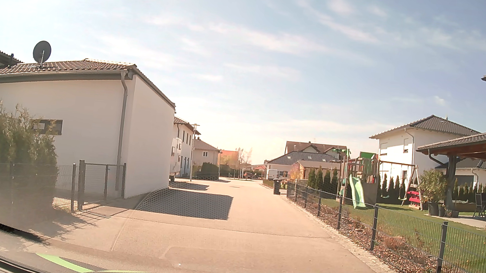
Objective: Follow the waypoints while adhering to traffic rules and regulations
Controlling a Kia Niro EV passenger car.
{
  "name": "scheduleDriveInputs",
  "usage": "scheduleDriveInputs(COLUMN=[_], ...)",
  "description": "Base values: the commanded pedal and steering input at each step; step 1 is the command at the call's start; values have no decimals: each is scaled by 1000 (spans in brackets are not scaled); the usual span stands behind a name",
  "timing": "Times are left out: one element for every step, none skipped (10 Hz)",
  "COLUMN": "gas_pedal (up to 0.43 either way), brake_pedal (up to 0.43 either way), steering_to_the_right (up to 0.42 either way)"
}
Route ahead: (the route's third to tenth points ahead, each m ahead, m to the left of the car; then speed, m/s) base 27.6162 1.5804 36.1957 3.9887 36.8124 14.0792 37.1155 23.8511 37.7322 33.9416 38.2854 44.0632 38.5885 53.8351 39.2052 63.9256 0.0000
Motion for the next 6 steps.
scheduleDriveInputs(gas_pedal=[0, 0, 0, 0, 0, 0], brake_pedal=[396, 396, 390, 396, 396, 396], steering_to_the_right=[0, 0, 0, 0, 0, 0])
